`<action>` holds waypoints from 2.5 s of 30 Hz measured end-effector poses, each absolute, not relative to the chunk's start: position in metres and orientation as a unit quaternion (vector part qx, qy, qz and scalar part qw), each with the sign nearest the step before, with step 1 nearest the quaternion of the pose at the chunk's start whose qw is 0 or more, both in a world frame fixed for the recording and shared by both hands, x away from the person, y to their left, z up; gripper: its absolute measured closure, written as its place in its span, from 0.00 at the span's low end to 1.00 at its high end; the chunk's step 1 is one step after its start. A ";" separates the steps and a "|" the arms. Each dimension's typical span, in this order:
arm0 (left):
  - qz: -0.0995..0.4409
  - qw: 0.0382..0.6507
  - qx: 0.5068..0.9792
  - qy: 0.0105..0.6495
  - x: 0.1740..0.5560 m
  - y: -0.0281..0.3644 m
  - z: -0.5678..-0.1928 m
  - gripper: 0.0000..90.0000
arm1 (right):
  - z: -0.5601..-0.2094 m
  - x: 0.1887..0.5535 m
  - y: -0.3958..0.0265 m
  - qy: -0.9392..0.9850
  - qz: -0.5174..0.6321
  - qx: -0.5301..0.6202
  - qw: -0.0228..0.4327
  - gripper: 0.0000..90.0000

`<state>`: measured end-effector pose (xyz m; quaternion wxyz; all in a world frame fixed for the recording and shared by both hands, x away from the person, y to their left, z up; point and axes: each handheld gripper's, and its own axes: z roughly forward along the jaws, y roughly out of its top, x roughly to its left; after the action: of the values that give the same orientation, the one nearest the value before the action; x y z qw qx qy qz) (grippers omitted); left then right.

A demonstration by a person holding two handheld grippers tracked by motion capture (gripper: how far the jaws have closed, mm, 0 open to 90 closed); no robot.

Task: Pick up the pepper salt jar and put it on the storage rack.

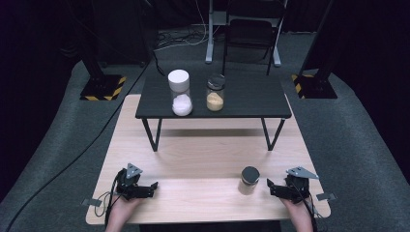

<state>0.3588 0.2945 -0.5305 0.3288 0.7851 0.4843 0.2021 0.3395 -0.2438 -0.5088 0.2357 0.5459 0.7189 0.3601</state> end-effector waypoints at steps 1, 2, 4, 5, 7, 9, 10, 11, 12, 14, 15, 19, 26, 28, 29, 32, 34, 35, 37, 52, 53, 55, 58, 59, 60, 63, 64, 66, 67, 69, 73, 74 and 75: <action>0.202 0.329 0.785 0.484 0.359 0.294 -0.530 0.01 | -0.508 0.338 -0.244 0.719 0.362 0.546 0.235 0.07; 0.202 0.329 0.785 0.484 0.359 0.294 -0.530 0.01 | -0.507 0.336 -0.243 0.719 0.364 0.544 0.236 0.07; 0.202 0.329 0.785 0.484 0.359 0.294 -0.530 0.01 | -0.505 0.332 -0.242 0.719 0.367 0.540 0.236 0.07; 0.202 0.329 0.785 0.484 0.359 0.294 -0.530 0.01 | -0.504 0.330 -0.242 0.719 0.370 0.540 0.235 0.07; 0.202 0.329 0.785 0.485 0.359 0.294 -0.531 0.01 | -0.503 0.327 -0.241 0.720 0.374 0.535 0.233 0.07; 0.202 0.329 0.785 0.484 0.359 0.294 -0.530 0.01 | -0.501 0.325 -0.239 0.721 0.380 0.532 0.231 0.07; 0.202 0.329 0.785 0.484 0.359 0.294 -0.530 0.01 | -0.500 0.323 -0.238 0.722 0.382 0.527 0.234 0.07; 0.202 0.329 0.785 0.484 0.359 0.294 -0.530 0.01 | -0.499 0.322 -0.237 0.724 0.384 0.523 0.235 0.07; 0.202 0.329 0.785 0.484 0.359 0.294 -0.530 0.01 | -0.498 0.321 -0.235 0.725 0.385 0.520 0.234 0.07; 0.202 0.329 0.785 0.484 0.359 0.294 -0.530 0.01 | -0.496 0.319 -0.233 0.727 0.389 0.515 0.233 0.07; 0.202 0.329 0.785 0.484 0.359 0.294 -0.530 0.01 | -0.496 0.318 -0.231 0.728 0.391 0.513 0.232 0.07; 0.202 0.329 0.785 0.484 0.359 0.294 -0.530 0.01 | -0.493 0.316 -0.227 0.732 0.399 0.502 0.232 0.07; 0.202 0.329 0.785 0.484 0.359 0.294 -0.530 0.01 | -0.492 0.312 -0.215 0.742 0.408 0.483 0.222 0.07; 0.202 0.329 0.785 0.484 0.359 0.294 -0.530 0.01 | -0.491 0.310 -0.212 0.744 0.412 0.478 0.218 0.07; 0.202 0.329 0.785 0.484 0.359 0.294 -0.530 0.01 | -0.490 0.310 -0.210 0.746 0.414 0.475 0.217 0.07; 0.202 0.329 0.785 0.484 0.359 0.294 -0.530 0.01 | -0.490 0.308 -0.205 0.749 0.418 0.468 0.212 0.07; 0.202 0.329 0.785 0.484 0.359 0.294 -0.530 0.01 | -0.490 0.308 -0.202 0.751 0.421 0.464 0.210 0.07; 0.202 0.329 0.785 0.484 0.359 0.294 -0.530 0.01 | -0.490 0.308 -0.201 0.751 0.422 0.462 0.210 0.07; 0.202 0.328 0.786 0.484 0.359 0.294 -0.530 0.01 | -0.490 0.308 -0.198 0.750 0.428 0.461 0.205 0.07; 0.202 0.329 0.785 0.484 0.359 0.294 -0.530 0.01 | -0.496 0.319 -0.179 0.748 0.449 0.449 0.190 0.08; 0.202 0.329 0.785 0.484 0.359 0.294 -0.530 0.01 | -0.497 0.320 -0.178 0.749 0.449 0.449 0.190 0.08; 0.202 0.329 0.785 0.484 0.359 0.294 -0.530 0.01 | -0.499 0.323 -0.176 0.747 0.451 0.451 0.186 0.09; 0.202 0.329 0.785 0.484 0.359 0.294 -0.530 0.01 | -0.502 0.326 -0.171 0.749 0.449 0.451 0.187 0.10; 0.202 0.329 0.785 0.484 0.359 0.294 -0.530 0.01 | -0.503 0.327 -0.170 0.750 0.447 0.450 0.189 0.10; 0.202 0.329 0.785 0.484 0.359 0.294 -0.530 0.01 | -0.504 0.328 -0.168 0.751 0.445 0.452 0.186 0.10; 0.202 0.329 0.785 0.484 0.359 0.294 -0.530 0.01 | -0.507 0.332 -0.164 0.750 0.442 0.454 0.187 0.11; 0.202 0.329 0.785 0.484 0.359 0.294 -0.530 0.01 | -0.508 0.333 -0.163 0.751 0.442 0.455 0.186 0.12; 0.202 0.329 0.785 0.484 0.359 0.294 -0.530 0.01 | -0.509 0.336 -0.161 0.750 0.444 0.453 0.188 0.13; 0.202 0.329 0.785 0.484 0.359 0.294 -0.530 0.01 | -0.509 0.337 -0.160 0.749 0.446 0.453 0.185 0.14; 0.202 0.329 0.785 0.484 0.359 0.294 -0.530 0.01 | -0.509 0.340 -0.158 0.749 0.449 0.450 0.185 0.16; 0.202 0.329 0.785 0.484 0.359 0.294 -0.530 0.01 | -0.512 0.344 -0.153 0.749 0.449 0.449 0.186 0.20; 0.202 0.329 0.785 0.484 0.359 0.294 -0.530 0.01 | -0.513 0.344 -0.152 0.749 0.449 0.448 0.189 0.22; 0.202 0.329 0.785 0.484 0.359 0.294 -0.530 0.01 | -0.514 0.344 -0.151 0.749 0.450 0.448 0.189 0.23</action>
<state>0.3592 0.2941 -0.5305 0.3289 0.7853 0.4841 0.2020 0.3441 -0.1508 -0.5135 0.1888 0.4481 0.7491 0.4499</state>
